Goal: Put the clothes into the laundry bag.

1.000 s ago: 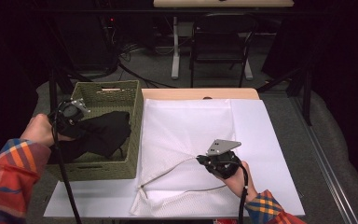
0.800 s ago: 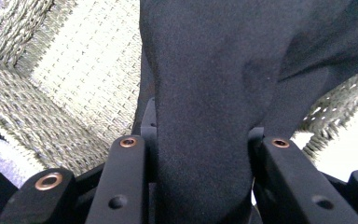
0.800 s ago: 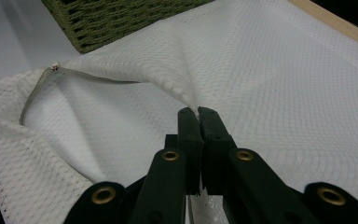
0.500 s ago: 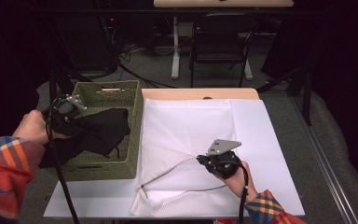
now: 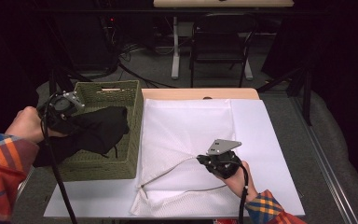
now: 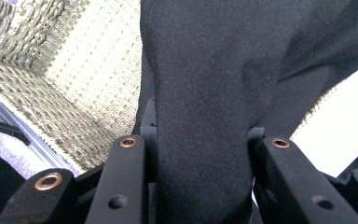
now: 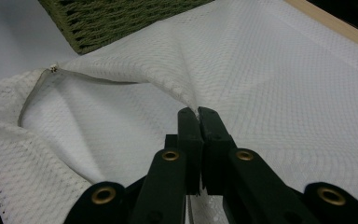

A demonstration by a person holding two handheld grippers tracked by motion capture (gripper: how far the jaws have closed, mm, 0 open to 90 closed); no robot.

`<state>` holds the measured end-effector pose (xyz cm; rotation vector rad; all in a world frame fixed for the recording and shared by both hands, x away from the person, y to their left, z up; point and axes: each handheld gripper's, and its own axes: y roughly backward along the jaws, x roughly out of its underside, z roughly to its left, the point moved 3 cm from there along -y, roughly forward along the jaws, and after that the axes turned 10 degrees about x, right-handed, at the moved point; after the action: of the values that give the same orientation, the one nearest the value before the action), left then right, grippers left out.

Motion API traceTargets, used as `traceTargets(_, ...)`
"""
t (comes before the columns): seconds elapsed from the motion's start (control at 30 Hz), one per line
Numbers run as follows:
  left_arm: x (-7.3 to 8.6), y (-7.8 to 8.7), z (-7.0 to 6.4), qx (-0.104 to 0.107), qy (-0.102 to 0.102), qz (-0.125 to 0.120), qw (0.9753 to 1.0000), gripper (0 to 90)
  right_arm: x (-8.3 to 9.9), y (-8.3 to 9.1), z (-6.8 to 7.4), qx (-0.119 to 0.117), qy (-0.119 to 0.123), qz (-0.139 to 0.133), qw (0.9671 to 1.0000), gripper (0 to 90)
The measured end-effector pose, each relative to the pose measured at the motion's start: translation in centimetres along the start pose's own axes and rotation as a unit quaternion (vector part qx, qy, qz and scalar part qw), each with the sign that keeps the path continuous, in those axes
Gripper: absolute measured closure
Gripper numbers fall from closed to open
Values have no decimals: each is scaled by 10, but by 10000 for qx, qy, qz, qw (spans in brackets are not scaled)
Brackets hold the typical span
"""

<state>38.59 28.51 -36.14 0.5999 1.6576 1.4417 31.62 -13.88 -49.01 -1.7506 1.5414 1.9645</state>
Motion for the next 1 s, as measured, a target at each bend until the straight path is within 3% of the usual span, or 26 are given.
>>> traceTargets(0.73, -11, 14, -34, 103, -4, -100, 9999, 655, -2, 0, 1, 53, -36, -4, 10000, 887)
traceTargets(1.0, -9, 13, -50, 267, -30, -162, 9995, 656, -2, 0, 0, 75, -65, -8, 10000, 886)
